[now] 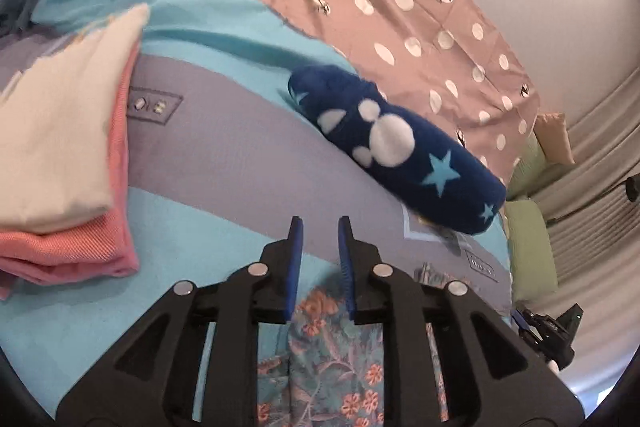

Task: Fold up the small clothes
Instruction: 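Open both grippers and release the folded shirt end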

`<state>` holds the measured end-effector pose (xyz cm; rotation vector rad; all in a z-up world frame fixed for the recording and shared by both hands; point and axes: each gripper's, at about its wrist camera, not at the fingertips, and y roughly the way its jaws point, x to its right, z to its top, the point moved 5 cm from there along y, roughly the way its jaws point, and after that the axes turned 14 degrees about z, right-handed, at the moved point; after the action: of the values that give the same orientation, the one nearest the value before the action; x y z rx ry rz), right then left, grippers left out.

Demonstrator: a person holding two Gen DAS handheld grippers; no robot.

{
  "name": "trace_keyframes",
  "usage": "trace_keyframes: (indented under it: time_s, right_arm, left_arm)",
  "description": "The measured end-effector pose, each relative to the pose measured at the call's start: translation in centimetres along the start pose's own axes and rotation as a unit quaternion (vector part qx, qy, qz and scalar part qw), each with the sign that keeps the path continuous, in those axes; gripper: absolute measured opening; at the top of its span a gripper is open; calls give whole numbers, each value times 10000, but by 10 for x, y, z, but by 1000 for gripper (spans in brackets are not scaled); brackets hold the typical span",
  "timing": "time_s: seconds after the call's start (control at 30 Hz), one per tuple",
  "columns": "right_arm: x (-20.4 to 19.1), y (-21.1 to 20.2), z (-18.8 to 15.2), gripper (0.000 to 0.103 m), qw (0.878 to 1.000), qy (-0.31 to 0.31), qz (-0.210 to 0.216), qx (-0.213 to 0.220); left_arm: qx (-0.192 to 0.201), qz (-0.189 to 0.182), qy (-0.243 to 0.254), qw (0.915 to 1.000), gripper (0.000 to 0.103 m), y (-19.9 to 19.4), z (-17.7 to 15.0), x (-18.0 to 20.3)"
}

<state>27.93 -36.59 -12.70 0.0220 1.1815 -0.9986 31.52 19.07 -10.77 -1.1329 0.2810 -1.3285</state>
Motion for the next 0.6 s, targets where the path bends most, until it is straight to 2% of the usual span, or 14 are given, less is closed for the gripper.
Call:
trace_keyframes:
  time_s: [0.03,0.1,0.23,0.37,0.47,0.6]
  right_arm:
    - [-2,-3,-3,28,9998,-205,-60,-39]
    - [-1,-5,-7,31,9987,-443,-216,-127]
    - [8,-3,-15,31,9972,-517,-344,-405]
    - [11,-3,-25,31,9963,-492,-469,-533]
    - [8,-21,-40,31,9960,-604,-459,-480]
    - [8,-63,-69,31,9958,-710,-412,-395]
  left_arm:
    - [35,-86,123,9999,30,-3,-4,2]
    - [131,-58,383,9992,41,-8,-13,5]
    - [-102,71,781,9969,43,-1,-28,8]
    - [-234,238,874,9956,43,8,-37,6]
    - [-84,263,920,9954,43,-4,-44,7]
    - [240,206,1260,9915,45,-44,-71,8]
